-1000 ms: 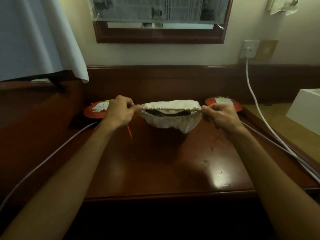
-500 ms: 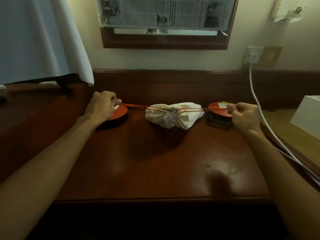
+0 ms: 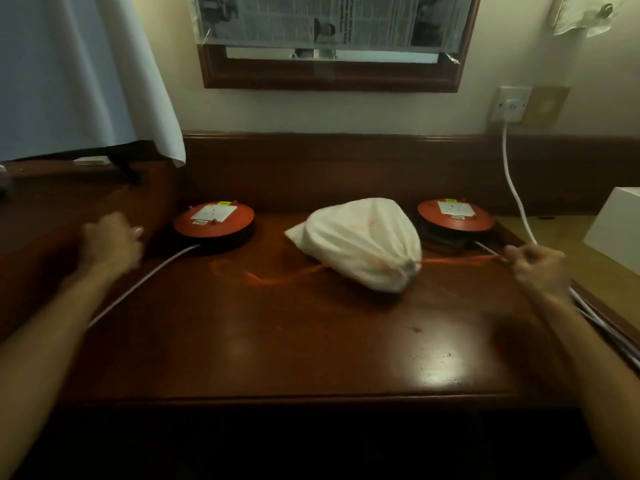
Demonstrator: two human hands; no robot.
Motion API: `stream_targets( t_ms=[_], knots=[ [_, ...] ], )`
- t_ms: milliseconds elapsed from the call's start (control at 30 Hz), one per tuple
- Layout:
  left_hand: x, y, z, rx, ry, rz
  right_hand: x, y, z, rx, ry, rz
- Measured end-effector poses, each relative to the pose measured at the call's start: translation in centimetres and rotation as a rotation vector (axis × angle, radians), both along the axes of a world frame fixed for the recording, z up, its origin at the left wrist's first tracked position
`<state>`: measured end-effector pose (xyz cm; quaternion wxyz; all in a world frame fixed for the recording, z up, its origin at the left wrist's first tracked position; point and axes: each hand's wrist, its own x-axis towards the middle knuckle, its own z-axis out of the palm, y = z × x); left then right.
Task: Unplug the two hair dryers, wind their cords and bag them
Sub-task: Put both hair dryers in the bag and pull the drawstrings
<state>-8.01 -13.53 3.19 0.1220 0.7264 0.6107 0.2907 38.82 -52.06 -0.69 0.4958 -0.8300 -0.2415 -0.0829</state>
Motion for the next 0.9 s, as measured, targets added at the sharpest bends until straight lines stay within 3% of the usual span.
stream_targets(
  t_ms=[100,233,400,633,767,900],
  knots=[
    [-0.7,-1.8,0.3,-0.144,0.072,-0.112,0.2,-0.2,0.2,-0.114,-0.02,0.136],
    [8.4,-9.3,-1.8,-0.114,0.013,-0.469,-2.6,4.3,0.8,-0.165,-0.095,0.317],
    [18.5,-19.7,-4.9,-0.067,-0.045,-0.791,-3.4,5.6,0.1,-0.3,-0.305,0.158],
    [27.9,-25.7,-8.5,0.029,0.212,-0.877,-3.8,4.6,-1.8,-0.291,-0.13,0.138],
    [28.6,-25.1,-9.9,0.072,0.242,-0.867,-3.8,4.4,-2.5,-0.269,-0.066,0.133],
    [26.2,-22.3,-9.3,0.098,0.293,-0.84,-3.3,3.0,-2.4,-0.088,0.224,0.138]
  ],
)
